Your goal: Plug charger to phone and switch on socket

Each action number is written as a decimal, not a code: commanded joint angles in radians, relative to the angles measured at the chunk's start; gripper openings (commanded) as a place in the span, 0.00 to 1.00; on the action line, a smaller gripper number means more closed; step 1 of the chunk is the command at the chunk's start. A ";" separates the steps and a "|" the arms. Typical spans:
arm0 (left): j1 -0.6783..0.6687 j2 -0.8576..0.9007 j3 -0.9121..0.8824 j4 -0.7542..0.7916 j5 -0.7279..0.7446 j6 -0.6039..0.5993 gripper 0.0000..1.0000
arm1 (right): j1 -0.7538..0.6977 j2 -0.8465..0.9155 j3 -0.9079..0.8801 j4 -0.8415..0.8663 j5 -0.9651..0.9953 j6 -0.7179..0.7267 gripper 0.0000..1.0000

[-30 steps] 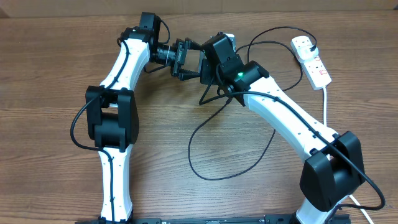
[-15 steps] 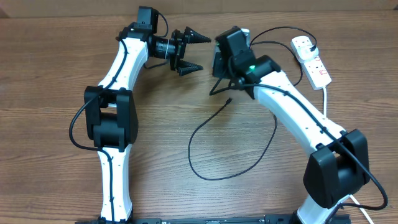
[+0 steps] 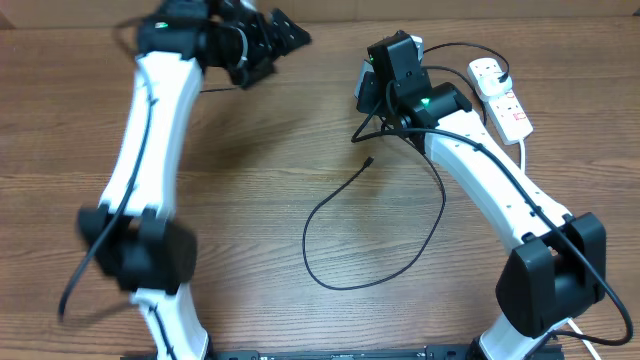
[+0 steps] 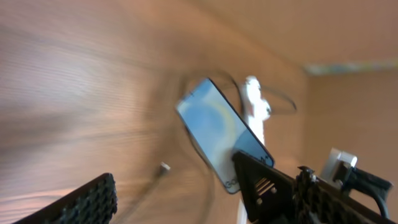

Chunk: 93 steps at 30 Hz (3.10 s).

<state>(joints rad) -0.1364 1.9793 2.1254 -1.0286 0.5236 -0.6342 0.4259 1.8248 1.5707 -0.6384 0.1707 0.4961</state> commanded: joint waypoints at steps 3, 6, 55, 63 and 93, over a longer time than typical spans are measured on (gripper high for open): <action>-0.015 -0.122 0.023 -0.060 -0.394 0.063 0.92 | -0.003 -0.077 0.048 0.091 -0.186 0.006 0.05; -0.015 -0.118 0.023 -0.074 -0.393 0.063 0.99 | -0.011 -0.077 0.048 0.123 -0.282 0.047 0.06; -0.048 0.048 0.021 0.129 -0.021 -0.653 0.77 | -0.150 -0.076 0.047 0.349 -0.917 1.214 0.04; -0.070 0.048 0.021 0.140 -0.030 -0.693 0.75 | -0.124 -0.076 0.047 0.361 -0.835 1.290 0.05; -0.074 0.048 0.021 0.154 -0.032 -0.893 0.51 | -0.092 -0.076 0.047 0.465 -0.799 1.427 0.09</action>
<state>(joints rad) -0.2081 2.0174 2.1471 -0.8818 0.4866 -1.5059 0.3340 1.7981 1.5726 -0.1928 -0.6235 1.9121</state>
